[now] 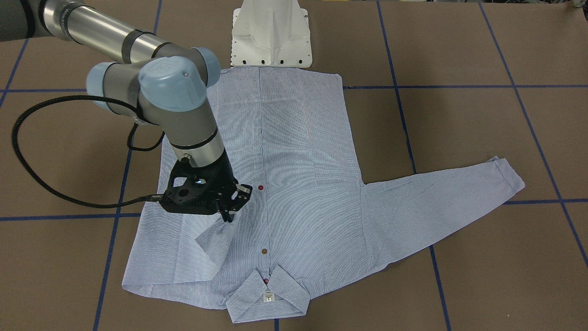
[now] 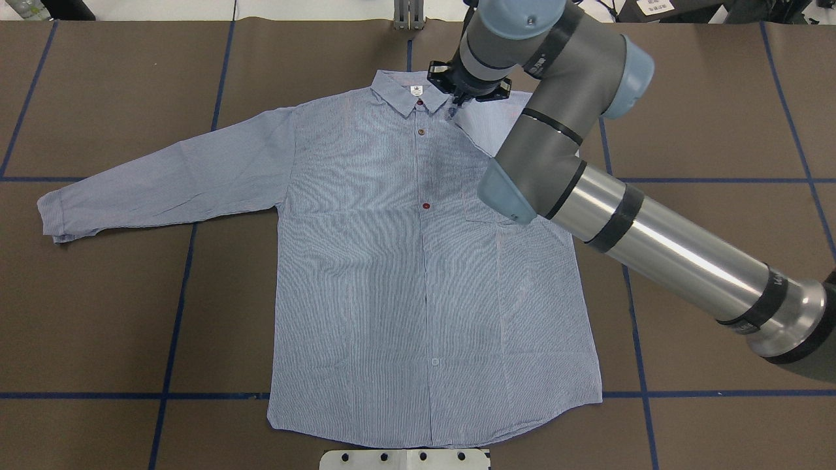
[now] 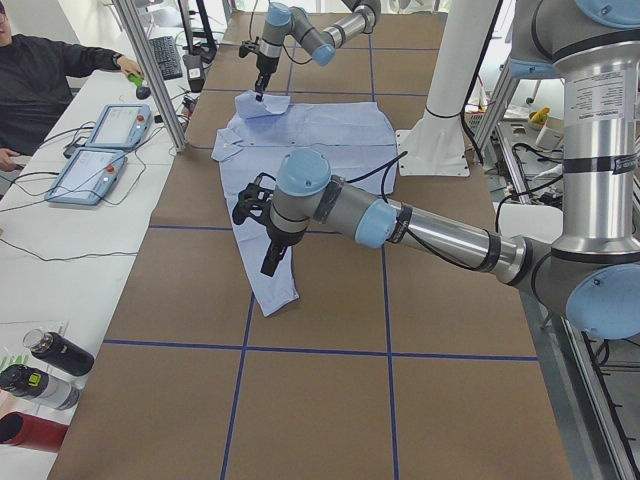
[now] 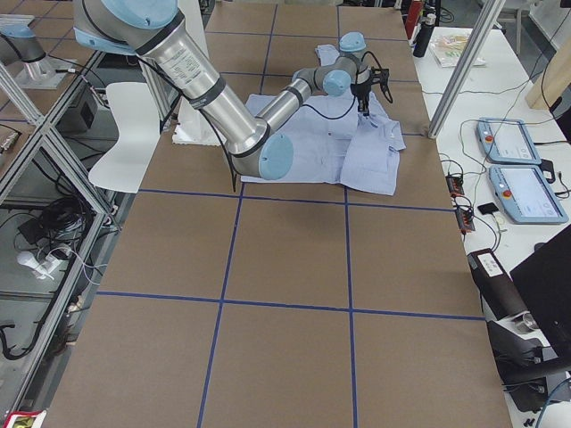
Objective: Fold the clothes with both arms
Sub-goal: 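Carry the sleeve cuff with the right gripper across the shirt front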
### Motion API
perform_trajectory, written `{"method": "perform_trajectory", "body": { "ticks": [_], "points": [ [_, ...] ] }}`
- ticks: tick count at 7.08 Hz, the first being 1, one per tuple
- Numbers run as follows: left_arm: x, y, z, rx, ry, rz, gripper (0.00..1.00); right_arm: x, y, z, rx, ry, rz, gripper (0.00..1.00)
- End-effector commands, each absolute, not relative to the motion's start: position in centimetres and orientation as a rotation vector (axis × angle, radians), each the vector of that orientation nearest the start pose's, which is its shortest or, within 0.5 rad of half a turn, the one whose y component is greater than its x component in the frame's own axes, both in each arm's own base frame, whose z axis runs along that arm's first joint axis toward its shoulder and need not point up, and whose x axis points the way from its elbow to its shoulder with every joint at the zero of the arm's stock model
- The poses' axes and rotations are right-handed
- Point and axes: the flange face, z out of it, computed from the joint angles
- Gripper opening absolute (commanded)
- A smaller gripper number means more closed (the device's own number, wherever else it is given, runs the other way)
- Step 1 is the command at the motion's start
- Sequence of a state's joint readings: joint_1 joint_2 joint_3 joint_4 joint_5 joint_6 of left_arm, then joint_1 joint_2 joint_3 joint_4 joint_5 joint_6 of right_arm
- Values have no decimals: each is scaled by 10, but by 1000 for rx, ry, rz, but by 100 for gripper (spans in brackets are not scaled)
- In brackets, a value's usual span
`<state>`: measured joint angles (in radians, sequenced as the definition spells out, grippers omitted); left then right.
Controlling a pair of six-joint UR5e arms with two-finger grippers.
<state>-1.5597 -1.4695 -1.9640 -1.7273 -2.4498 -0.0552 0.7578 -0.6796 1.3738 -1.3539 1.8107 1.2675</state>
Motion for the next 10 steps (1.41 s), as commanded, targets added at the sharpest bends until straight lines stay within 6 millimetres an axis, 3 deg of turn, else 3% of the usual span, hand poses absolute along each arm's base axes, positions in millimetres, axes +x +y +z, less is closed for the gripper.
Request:
{"method": "perform_trajectory", "body": {
  "ticks": [1,2,6,7,8,10],
  "points": [
    [-52,-451,487,390,877,156,100,-540,-589,119,323,-884,302,0],
    [-51,-451,487,387,877,156,100,-567,-575,105,348,-874,294,0],
    [-51,-452,492,380,877,153,100,-641,-515,113,395,-818,235,0],
    [-51,-452,492,380,877,153,100,-671,-514,104,389,-780,224,74],
    [-51,-452,492,380,877,153,100,-693,-516,86,402,-751,226,99],
    [-51,-452,493,377,877,152,100,-694,-516,78,401,-758,222,100]
  ]
}}
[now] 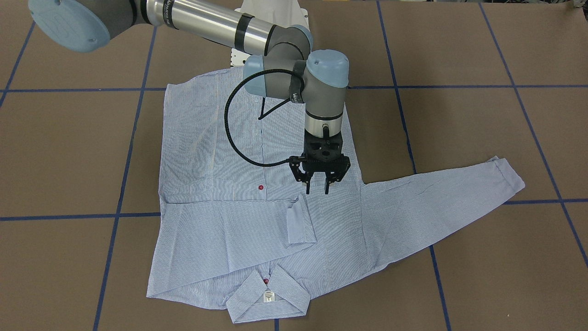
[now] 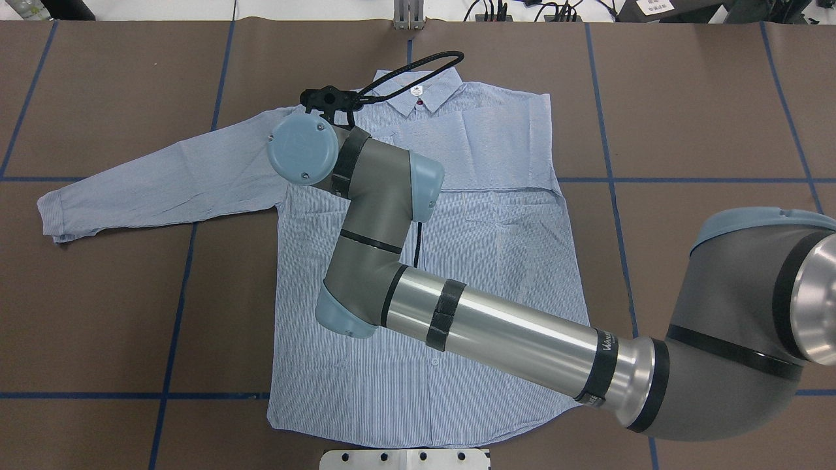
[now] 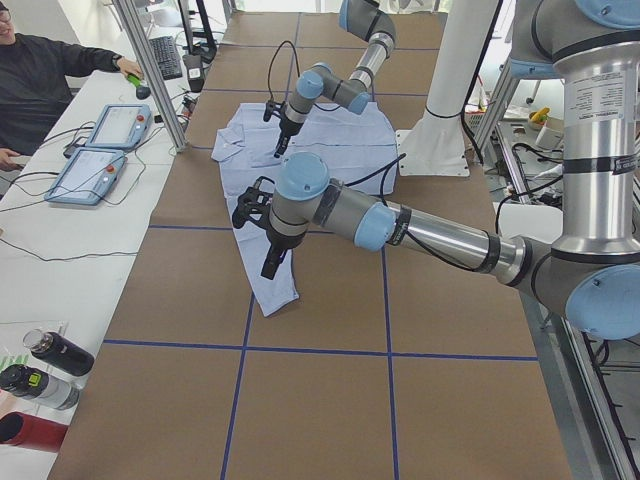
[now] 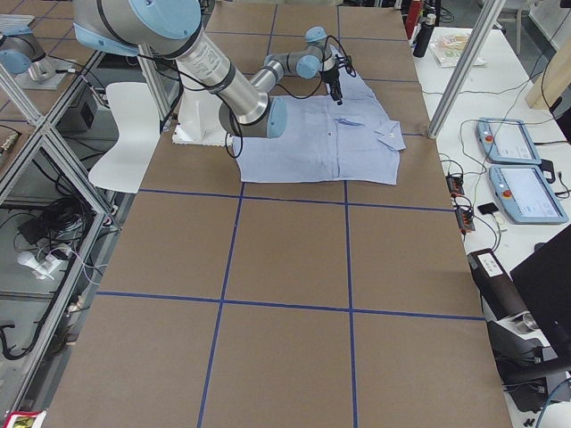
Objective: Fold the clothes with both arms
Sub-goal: 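Carry the sleeve cuff with the right gripper across the shirt front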
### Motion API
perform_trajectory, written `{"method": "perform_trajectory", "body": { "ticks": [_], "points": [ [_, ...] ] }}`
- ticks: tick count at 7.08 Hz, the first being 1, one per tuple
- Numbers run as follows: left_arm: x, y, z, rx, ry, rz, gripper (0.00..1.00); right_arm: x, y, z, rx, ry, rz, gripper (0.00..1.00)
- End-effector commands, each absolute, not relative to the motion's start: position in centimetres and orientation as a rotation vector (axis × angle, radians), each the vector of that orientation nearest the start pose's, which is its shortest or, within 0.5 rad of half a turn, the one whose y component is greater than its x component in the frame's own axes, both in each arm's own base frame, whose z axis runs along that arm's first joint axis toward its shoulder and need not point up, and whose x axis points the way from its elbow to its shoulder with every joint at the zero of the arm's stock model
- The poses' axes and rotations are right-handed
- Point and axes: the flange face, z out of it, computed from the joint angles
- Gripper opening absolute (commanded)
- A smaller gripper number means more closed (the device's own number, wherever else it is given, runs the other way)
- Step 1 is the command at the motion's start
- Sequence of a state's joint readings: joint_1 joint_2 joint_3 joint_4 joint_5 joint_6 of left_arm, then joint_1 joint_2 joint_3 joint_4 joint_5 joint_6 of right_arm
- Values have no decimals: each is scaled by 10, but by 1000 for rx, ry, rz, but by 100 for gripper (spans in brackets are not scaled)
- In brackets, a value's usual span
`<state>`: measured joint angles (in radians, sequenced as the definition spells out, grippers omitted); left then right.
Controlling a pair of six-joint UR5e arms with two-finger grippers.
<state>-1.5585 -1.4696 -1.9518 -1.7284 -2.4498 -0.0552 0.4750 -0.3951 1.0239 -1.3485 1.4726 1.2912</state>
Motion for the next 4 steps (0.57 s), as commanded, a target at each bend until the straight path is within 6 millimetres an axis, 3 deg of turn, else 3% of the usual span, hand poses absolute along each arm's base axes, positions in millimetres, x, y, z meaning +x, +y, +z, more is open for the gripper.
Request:
{"method": "perform_trajectory", "body": {
  "ticks": [1,3,4],
  "points": [
    [-51,-452,493,378,878,151,100,-688,-522,74,397,-765,217,100],
    [-50,-452,493,378,878,152,100,-633,-583,89,286,-814,154,100],
    [-51,-452,493,378,878,151,100,-610,-605,116,272,-899,145,100]
  ]
}}
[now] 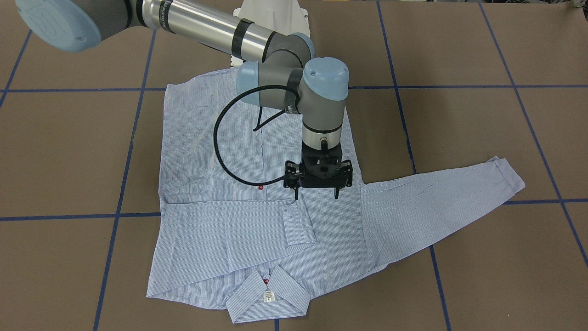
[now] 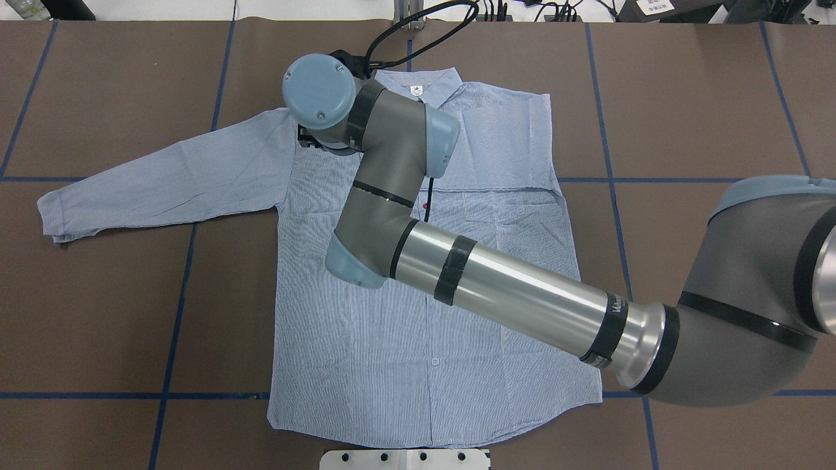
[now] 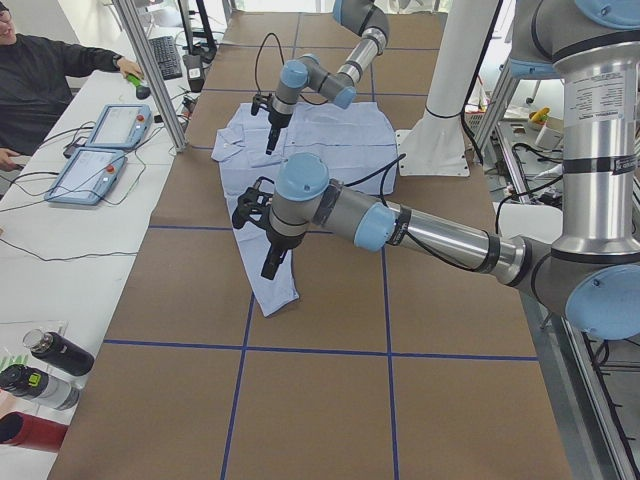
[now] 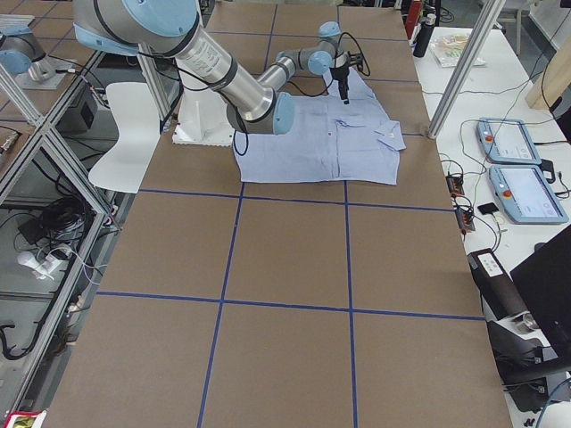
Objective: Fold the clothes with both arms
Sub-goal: 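Carry the sleeve cuff with the right gripper across the shirt front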
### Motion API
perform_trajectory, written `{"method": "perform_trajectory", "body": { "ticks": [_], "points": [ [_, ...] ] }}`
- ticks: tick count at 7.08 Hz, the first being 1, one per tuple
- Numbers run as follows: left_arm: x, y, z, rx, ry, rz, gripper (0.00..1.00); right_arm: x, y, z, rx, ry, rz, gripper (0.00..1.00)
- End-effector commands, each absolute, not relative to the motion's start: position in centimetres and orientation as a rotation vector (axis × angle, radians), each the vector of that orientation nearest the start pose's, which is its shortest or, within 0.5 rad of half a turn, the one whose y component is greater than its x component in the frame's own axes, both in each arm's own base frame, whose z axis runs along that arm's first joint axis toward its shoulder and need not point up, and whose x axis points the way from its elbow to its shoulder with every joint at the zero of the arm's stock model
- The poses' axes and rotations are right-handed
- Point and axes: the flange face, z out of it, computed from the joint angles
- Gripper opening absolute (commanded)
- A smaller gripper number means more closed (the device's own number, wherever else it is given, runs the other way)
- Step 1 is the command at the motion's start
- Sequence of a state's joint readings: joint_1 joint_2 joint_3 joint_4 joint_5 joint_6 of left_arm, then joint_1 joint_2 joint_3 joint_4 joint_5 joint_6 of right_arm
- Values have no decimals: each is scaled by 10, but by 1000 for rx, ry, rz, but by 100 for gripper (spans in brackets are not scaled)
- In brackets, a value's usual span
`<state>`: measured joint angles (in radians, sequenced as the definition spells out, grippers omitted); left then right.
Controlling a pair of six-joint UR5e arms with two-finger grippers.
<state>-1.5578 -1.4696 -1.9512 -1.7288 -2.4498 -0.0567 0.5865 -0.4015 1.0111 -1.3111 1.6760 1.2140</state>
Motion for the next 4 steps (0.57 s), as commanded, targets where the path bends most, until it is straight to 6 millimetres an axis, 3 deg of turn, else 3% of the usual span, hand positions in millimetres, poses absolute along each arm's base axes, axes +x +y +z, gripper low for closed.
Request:
{"method": "perform_trajectory", "body": {
  "ticks": [1,2,3,4],
  "points": [
    [-50,-452,493,378,878,152,100,-604,-608,155,288,-955,134,100],
    [-50,-452,492,379,878,153,100,-604,-608,162,298,-973,132,100],
    [-50,-452,492,379,878,153,100,-603,-602,192,316,-1035,143,100],
    [-50,-452,492,380,878,154,100,-606,-597,200,290,-1054,192,99]
  ]
}}
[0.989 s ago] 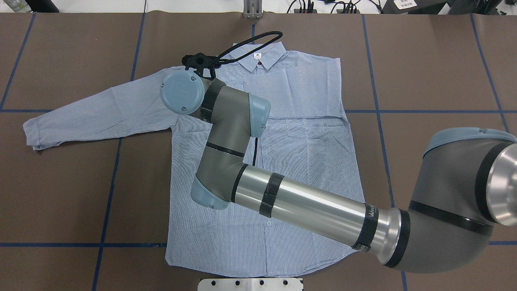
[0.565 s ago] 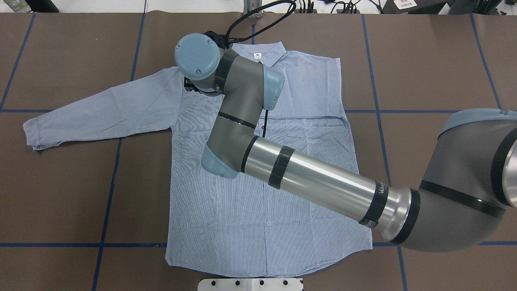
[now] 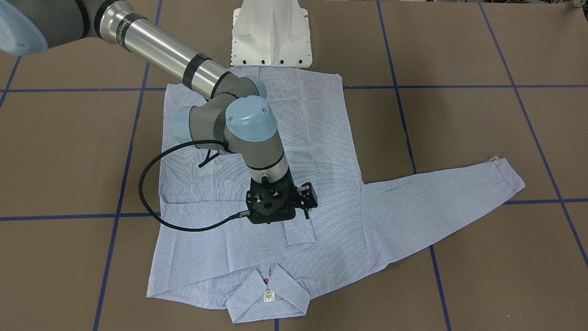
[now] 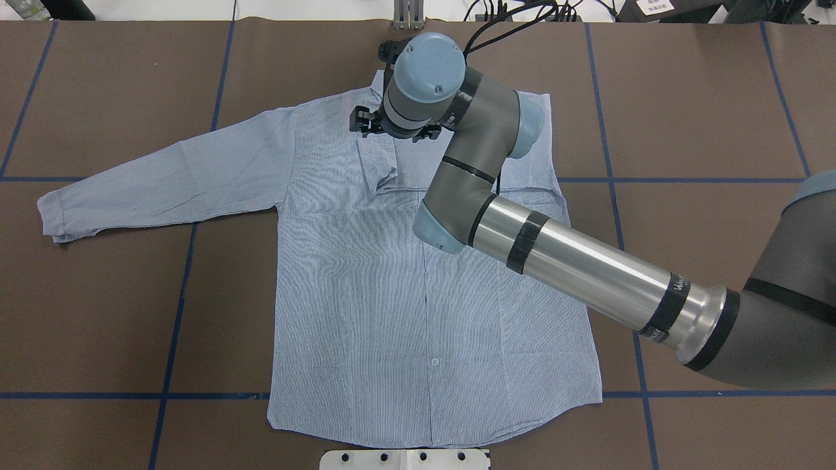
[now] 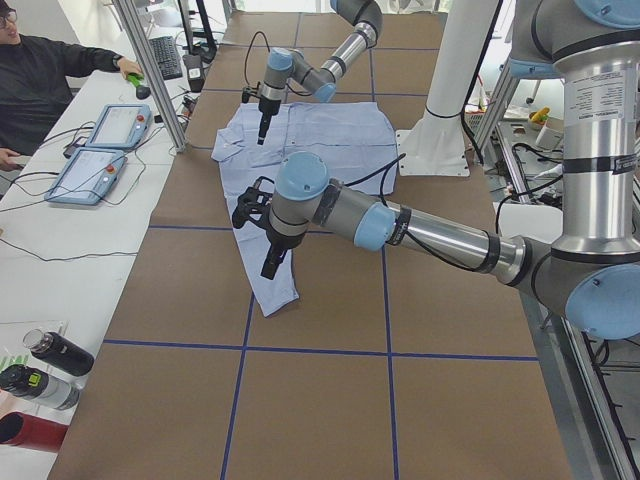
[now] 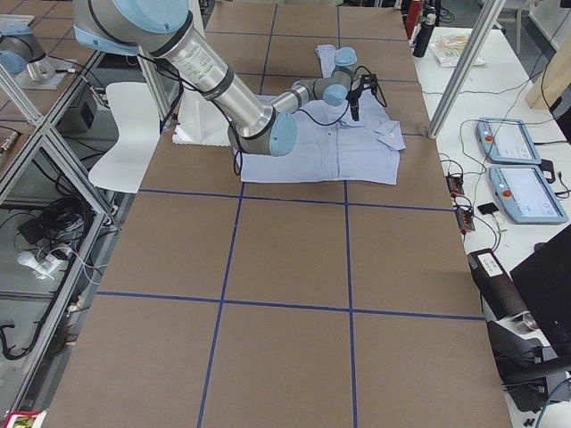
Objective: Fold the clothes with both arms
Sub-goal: 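Lay the sleeve on the chest, release, and raise the right gripper away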
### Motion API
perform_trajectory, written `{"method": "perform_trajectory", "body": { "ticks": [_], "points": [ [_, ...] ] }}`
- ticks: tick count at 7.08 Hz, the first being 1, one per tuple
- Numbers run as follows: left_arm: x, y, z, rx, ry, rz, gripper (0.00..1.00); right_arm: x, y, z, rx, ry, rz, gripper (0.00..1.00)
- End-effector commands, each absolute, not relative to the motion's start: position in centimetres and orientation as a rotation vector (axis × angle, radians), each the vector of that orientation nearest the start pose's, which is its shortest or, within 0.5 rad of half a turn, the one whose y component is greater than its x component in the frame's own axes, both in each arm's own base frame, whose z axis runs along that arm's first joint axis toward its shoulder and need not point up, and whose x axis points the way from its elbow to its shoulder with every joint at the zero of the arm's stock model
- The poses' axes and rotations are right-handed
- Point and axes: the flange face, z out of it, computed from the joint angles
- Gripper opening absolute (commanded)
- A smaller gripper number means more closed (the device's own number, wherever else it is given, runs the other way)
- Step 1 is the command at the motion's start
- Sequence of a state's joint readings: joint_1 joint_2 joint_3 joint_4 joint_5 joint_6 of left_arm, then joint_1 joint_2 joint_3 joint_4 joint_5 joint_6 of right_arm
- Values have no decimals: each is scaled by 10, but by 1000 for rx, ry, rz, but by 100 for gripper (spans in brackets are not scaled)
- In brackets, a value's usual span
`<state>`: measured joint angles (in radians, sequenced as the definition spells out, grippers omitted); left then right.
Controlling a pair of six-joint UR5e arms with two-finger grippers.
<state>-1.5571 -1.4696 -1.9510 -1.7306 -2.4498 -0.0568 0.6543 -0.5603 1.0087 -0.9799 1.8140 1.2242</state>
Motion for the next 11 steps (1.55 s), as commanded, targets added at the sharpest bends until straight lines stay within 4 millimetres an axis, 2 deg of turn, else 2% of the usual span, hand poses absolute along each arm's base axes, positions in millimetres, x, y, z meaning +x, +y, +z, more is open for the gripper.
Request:
{"method": "perform_trajectory", "body": {
  "ticks": [1,4,7,8,9,10,11],
  "points": [
    [-50,-452,492,380,878,154,100,-616,-588,201,271,-1064,221,98],
    [-50,-452,492,380,878,154,100,-645,-564,207,226,-1060,377,91],
    [-50,-452,492,380,878,155,100,-661,-554,208,271,-1031,400,91],
    [-51,-452,492,380,877,153,100,-672,-548,201,287,-1028,402,90],
    [-51,-451,493,380,877,154,100,-686,-548,179,295,-1032,419,89],
    [-51,-451,493,379,877,155,100,-707,-543,165,313,-1015,424,84],
    [-51,-452,494,378,877,155,100,-721,-540,134,332,-1022,425,77]
  ]
}}
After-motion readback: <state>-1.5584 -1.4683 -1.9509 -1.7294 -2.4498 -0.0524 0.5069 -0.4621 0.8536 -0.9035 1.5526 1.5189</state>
